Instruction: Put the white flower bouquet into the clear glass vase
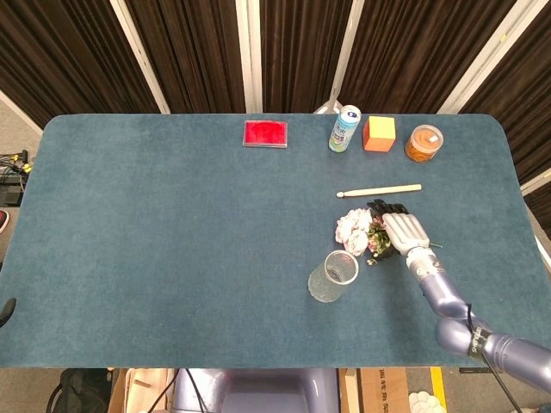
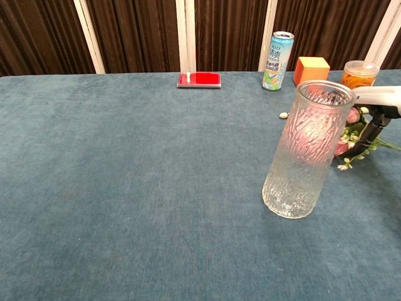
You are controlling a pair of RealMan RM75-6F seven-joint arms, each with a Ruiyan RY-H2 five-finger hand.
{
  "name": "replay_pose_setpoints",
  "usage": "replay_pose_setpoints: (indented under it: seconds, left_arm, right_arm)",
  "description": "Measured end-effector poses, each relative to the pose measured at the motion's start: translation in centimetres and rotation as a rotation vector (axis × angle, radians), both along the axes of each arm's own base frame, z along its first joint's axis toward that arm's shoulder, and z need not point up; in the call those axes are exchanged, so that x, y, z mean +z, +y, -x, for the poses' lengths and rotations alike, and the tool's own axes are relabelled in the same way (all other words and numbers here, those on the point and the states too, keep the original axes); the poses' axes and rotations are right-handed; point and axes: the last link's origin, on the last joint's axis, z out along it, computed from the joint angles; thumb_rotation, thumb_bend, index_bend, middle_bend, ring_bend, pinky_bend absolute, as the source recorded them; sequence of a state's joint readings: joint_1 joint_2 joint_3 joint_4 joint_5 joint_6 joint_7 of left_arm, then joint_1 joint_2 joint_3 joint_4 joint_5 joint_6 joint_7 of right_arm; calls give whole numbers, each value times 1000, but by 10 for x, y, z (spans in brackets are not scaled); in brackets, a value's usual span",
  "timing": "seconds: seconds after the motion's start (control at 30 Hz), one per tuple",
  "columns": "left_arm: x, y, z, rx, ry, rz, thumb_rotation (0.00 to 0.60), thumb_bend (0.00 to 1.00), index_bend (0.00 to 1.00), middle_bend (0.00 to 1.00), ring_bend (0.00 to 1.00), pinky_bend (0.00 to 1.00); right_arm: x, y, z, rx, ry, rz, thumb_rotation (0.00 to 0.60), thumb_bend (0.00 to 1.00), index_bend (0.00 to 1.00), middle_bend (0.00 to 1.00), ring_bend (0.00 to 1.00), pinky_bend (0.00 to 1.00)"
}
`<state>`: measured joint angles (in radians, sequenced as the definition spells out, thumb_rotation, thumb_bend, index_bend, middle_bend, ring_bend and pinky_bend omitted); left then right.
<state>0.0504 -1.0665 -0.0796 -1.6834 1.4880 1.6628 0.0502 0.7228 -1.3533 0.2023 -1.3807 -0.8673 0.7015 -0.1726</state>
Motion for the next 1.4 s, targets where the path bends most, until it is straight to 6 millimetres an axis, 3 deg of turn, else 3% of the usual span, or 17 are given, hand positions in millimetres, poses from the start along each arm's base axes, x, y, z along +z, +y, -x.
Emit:
replay_pose_setpoints:
  seconds: [0.17,0.5,0.77,0.93,1.13,1.4]
  left_arm:
    - [1,1,0,4,-2,-3,600,349,140,0,0,60]
    - [-1,1,0,5,0,5,600,349,139,0,0,60]
    - [0,1,0,6,-2,3,600,349,140,0,0,60]
    - [-1,1,-1,2,-4,7,600,349,139,0,0,60]
    - [0,0,0,2,-12,6,600,349,140,0,0,60]
    - [2,-1,-1,-10,-24,3,600,349,139,0,0,60]
  right_arm:
    - [-7,-8,-7,0,21,21,600,155,128,173,248,0]
    - [-22,-11,-13,10,88,7,600,171,185,267,333,0]
    - [-27,-14,-16,9,105,22,600,341,438,397,443,40]
    - [-24,-14,-17,10,93,33,600,405,454,406,453,43]
    - [-3,-18,-23,-3,25,57,600,407,454,406,457,42]
    - [63,-29,-46,-47,-270,163,600,407,475,406,461,42]
